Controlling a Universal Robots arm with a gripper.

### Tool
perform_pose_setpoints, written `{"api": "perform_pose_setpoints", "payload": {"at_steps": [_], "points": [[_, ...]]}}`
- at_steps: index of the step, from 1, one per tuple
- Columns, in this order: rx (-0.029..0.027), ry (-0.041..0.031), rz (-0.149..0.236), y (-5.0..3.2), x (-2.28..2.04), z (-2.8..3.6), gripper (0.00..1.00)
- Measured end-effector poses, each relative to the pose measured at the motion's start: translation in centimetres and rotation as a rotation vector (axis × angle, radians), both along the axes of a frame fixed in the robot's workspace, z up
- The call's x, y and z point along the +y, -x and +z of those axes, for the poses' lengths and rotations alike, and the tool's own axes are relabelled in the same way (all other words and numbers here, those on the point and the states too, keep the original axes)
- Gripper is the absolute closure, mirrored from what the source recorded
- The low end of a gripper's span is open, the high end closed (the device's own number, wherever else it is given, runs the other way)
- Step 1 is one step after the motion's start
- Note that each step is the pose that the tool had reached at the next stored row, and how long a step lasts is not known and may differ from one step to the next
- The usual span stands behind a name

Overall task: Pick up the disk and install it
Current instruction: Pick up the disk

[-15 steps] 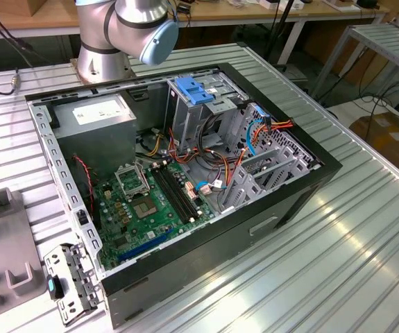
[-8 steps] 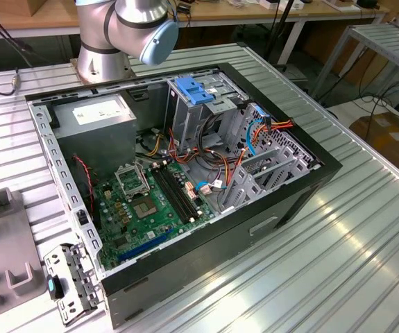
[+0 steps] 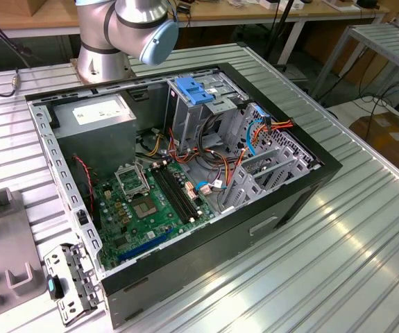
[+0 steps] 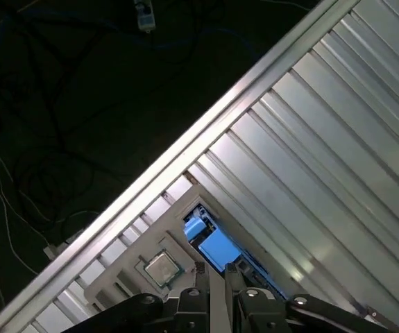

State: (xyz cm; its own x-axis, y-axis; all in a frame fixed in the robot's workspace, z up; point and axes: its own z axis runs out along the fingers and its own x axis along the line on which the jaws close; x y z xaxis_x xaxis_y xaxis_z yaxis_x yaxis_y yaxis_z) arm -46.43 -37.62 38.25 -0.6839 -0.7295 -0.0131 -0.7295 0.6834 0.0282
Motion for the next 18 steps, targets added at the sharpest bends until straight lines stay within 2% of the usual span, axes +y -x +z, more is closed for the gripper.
{"api": "perform_pose_setpoints", "payload": {"at_steps": [1, 2, 3, 4, 9, 14, 15, 16, 18], "points": [[0.0, 0.0011, 0.018, 0.0, 0.0, -0.06, 0.75], [-0.0001, 0.0022, 0.039, -0.01, 0.0, -0.13, 0.69], [-0.0001, 0.0043, 0.064, -0.03, 0.0, -0.23, 0.69], [-0.0002, 0.0058, 0.074, -0.06, 0.0, -0.29, 0.62], [-0.0002, 0.014, 0.141, -0.22, 0.01, -0.74, 0.62], [-0.0009, 0.0177, 0.237, -0.26, 0.01, -1.12, 0.62], [-0.0012, 0.0182, 0.257, -0.26, 0.01, -1.18, 0.61], [-0.0015, 0.0187, 0.275, -0.26, 0.01, -1.23, 0.55], [-0.0023, 0.0198, 0.318, -0.26, 0.01, -1.35, 0.55]]}}
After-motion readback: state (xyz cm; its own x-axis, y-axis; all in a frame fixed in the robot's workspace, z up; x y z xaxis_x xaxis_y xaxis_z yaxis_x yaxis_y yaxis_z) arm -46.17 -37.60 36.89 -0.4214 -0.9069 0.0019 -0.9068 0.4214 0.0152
